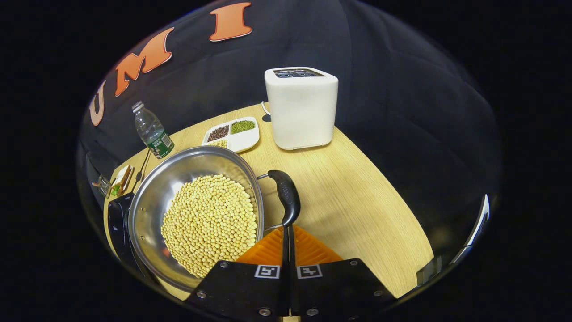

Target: First push the handle of the pot to place it horizontally, then grasp the pot with both hands and set it on the induction cooktop.

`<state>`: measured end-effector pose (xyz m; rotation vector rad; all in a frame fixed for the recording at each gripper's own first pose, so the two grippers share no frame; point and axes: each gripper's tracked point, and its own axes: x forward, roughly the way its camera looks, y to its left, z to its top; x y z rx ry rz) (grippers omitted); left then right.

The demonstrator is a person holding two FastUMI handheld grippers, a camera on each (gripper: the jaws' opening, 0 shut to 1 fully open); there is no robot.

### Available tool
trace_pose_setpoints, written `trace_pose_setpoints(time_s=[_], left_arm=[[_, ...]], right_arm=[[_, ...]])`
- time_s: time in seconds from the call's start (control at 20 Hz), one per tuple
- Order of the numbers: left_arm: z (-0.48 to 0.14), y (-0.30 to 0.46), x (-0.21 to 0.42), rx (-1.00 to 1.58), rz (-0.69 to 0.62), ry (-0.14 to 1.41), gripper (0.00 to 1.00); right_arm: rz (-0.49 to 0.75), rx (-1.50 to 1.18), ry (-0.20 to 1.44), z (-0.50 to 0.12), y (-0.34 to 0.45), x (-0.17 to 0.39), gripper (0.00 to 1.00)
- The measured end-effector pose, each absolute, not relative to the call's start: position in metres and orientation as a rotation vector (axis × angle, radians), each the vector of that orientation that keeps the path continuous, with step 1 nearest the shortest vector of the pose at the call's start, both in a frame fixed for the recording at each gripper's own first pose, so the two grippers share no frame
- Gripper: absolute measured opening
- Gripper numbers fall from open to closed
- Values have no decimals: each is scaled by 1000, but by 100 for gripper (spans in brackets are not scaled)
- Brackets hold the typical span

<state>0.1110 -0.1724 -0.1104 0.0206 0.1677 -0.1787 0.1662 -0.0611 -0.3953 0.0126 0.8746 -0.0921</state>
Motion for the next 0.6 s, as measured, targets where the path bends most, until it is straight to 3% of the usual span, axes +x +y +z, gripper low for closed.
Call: trace_pose_setpoints(time_s=[0.3,0.6], left_arm=[[-146,-233,115,-79,-257,192,98],[-239,-292,128,-128,-250,303,98]], right_arm=[[-96,43,870,-390,-64,163,0],[-70,78,764,-350,-63,163,0]])
